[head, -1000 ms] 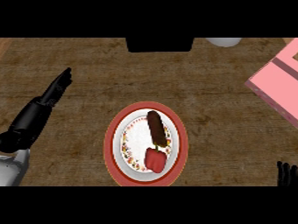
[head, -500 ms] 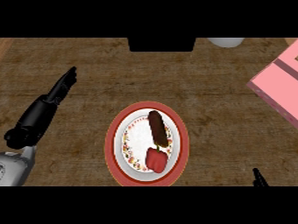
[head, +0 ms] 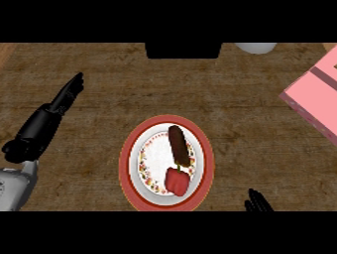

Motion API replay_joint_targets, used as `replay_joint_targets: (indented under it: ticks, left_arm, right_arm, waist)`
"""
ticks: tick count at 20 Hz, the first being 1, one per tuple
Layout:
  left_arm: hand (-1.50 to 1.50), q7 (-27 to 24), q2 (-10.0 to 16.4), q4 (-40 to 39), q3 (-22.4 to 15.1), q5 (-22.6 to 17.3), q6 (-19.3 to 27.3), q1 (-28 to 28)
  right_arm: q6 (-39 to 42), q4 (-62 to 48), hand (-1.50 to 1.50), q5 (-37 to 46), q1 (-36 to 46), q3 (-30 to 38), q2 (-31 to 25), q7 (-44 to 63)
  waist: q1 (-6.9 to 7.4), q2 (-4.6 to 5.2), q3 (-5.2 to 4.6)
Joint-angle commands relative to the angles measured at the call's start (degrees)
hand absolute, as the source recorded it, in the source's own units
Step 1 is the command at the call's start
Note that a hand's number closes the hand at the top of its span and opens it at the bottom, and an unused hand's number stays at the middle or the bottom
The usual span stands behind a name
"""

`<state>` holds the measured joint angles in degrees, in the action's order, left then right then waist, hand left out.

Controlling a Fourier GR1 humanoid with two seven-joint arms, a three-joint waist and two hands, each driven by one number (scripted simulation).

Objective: Pick the bell pepper from the plate and place it in the cardboard box

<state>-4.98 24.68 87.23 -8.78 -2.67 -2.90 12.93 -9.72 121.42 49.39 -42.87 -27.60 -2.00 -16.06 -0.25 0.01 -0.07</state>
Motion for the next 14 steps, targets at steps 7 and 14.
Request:
replay_joint_targets:
  ticks: [7, 14]
  left_arm:
    - [0.00, 0.23, -3.51, 2.16, 0.67, 3.62, -0.45, -1.91]
    - [0.00, 2.13, -5.44, 1.13, 2.73, 4.63, -2.83, 0.34]
  right_arm:
    - [-3.77, -4.71, -1.50, 8.72, 6.42, -8.57, 0.54, 14.74]
    - [-5.60, -8.42, -1.50, 8.79, 15.80, -8.97, 1.98, 24.52]
  waist:
    - [0.09, -0.10, 0.07]
    - [0.10, -0.03, 0.07]
